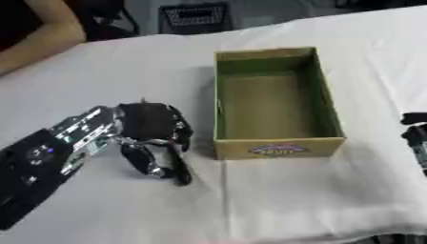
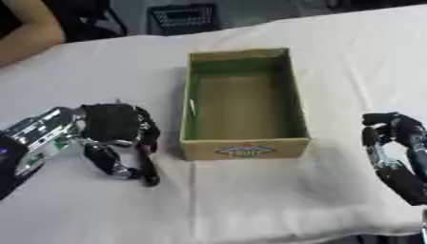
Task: Pick up objects on the table and place them in the box.
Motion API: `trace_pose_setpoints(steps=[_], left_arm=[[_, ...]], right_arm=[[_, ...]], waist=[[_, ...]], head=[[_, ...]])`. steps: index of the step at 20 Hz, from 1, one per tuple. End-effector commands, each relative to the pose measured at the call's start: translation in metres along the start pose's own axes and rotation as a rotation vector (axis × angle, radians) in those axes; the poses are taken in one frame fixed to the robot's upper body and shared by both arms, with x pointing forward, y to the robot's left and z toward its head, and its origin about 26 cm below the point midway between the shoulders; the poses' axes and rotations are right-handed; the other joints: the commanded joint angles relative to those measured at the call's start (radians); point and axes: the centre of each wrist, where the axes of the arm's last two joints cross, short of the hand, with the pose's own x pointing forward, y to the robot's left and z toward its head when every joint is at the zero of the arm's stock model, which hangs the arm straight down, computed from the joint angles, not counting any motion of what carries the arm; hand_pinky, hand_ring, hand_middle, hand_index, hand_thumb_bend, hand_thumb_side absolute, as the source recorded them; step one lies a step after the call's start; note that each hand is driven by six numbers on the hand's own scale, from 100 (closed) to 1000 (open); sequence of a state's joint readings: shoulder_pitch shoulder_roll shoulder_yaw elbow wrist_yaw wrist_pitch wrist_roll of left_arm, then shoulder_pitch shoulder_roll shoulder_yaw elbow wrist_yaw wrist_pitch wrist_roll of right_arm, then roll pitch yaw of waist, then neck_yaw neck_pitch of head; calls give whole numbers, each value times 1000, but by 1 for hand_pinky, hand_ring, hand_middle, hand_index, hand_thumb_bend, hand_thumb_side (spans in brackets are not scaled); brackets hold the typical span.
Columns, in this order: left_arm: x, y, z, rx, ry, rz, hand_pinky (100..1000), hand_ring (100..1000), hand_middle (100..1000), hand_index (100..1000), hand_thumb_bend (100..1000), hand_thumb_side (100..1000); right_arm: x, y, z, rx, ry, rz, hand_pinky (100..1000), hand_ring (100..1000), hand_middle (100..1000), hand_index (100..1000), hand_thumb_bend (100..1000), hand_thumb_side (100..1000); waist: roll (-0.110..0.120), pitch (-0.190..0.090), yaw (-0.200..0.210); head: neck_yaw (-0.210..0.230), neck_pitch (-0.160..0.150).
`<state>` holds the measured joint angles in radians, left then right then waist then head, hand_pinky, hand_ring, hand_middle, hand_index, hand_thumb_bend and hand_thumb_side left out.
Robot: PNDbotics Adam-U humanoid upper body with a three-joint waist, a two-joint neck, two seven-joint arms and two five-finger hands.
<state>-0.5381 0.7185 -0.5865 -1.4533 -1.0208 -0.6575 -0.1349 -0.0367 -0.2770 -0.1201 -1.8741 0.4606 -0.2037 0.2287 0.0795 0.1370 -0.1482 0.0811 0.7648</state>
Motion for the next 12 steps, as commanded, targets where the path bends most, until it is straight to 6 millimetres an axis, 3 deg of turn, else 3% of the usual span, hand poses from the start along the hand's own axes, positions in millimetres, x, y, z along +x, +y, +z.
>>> trace_pose_setpoints(steps=[1, 4, 8, 12], left_arm=[[-2, 3, 2, 6, 7, -13, 602, 568, 542, 673, 542, 477], [-2, 0, 2, 10, 9, -7, 587, 553, 530, 669, 535, 469], [-1, -2, 1, 22, 16, -1, 502, 506, 500, 649, 477, 423], [-2, -3, 1, 31, 24, 2, 358, 395, 417, 550, 319, 315]], right_arm=[[3, -6, -1, 0, -17, 21, 510, 583, 663, 782, 216, 787], [3, -6, -1, 1, -17, 21, 510, 583, 663, 782, 216, 787], [3, -5, -1, 2, -17, 21, 510, 583, 663, 782, 216, 787], [3, -5, -2, 1, -16, 21, 509, 583, 663, 782, 215, 787]], waist=[[-6, -10, 0], [-6, -10, 0], [-6, -9, 0], [-7, -9, 0]], head=[[9, -9], [9, -11], [9, -13], [9, -16]])
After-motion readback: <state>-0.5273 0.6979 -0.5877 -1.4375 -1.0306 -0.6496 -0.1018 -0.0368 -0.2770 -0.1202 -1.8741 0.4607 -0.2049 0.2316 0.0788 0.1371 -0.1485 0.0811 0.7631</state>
